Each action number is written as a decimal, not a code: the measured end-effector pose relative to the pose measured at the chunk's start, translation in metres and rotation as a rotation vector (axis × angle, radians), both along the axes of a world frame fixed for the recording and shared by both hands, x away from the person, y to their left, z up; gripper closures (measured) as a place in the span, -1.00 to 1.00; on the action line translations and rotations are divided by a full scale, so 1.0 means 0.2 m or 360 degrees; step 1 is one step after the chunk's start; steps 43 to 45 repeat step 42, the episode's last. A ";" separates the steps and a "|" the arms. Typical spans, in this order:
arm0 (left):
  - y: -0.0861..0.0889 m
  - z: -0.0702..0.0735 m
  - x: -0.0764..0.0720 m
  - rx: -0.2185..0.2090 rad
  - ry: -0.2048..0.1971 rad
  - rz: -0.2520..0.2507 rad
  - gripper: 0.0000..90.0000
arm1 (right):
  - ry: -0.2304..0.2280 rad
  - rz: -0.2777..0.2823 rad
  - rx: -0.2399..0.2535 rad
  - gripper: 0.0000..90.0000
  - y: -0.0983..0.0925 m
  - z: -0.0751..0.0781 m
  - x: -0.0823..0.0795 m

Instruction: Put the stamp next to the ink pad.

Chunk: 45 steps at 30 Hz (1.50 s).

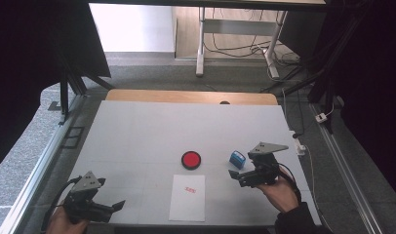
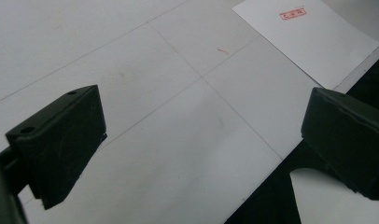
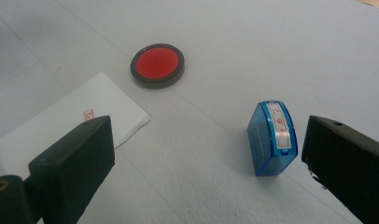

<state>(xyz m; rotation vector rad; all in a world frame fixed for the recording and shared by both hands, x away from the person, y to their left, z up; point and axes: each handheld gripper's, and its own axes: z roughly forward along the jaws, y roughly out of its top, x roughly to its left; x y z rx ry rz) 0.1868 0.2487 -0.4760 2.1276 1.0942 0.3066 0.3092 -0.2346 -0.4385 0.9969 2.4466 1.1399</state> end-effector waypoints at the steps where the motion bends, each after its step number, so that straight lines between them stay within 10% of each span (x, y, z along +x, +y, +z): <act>1: 0.00 0.00 0.00 0.0000 -0.0002 0.0003 -1.00 | 0.0002 -0.0001 0.0009 -0.94 -0.01 0.00 -0.01; 45: 0.03 0.00 0.00 -0.0095 0.0022 0.0013 -1.00 | 0.0028 -0.0244 -0.0068 -1.00 -0.26 -0.09 -0.33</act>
